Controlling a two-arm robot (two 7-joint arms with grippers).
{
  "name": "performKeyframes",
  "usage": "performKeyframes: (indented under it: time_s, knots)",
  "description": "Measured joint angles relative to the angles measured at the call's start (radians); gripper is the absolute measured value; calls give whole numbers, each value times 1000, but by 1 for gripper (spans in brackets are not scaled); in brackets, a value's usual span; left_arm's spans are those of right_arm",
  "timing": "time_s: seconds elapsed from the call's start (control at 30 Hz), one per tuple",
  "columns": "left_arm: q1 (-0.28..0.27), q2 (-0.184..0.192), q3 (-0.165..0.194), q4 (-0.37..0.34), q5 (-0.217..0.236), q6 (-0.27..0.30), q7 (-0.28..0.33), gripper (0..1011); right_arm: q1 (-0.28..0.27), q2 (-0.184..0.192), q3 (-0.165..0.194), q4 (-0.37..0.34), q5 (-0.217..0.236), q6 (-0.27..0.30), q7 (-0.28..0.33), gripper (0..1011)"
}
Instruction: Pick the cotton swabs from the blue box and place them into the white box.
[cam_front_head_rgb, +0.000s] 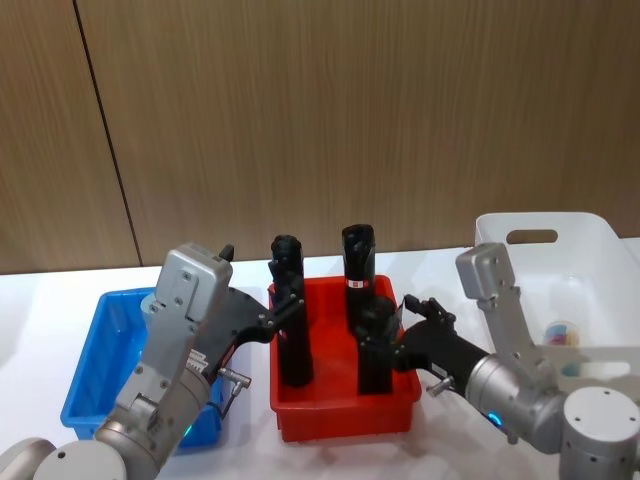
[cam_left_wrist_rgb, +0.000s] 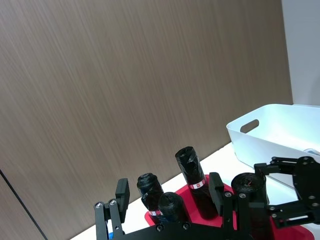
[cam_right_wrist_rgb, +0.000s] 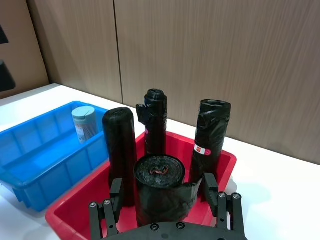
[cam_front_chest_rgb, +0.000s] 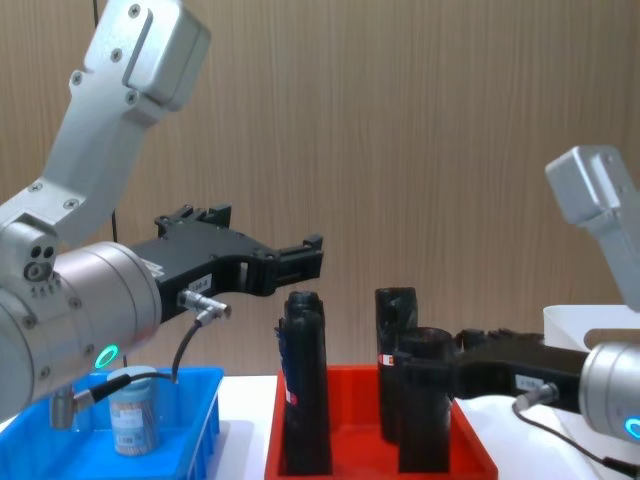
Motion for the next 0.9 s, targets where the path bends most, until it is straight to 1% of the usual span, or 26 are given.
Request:
performKeyframes:
  time_s: [0.4,0.53,0.57,0.6,0.7,0.77,0.83,0.9]
  knots:
    - [0,0,0,0,0,0,0,1004,48,-32,-13,72,-10,-11,-14,1001]
    - [0,0,0,0,0,0,0,1004,59,-40,-15,89,-14,-14,-17,956]
    - [0,0,0,0,0,0,0,1004,62,-42,-17,94,-15,-14,-20,917]
    - [0,0,0,0,0,0,0,1004,65,-43,-17,97,-15,-14,-21,907]
    - [0,0,0,0,0,0,0,1004,71,-47,-18,105,-15,-14,-22,802]
    - [0,0,0,0,0,0,0,1004,74,-49,-19,108,-15,-13,-23,765]
    - [0,0,0,0,0,0,0,1004,75,-50,-19,108,-15,-12,-24,685]
    - [0,0,0,0,0,0,0,1004,76,-51,-20,108,-15,-10,-25,650]
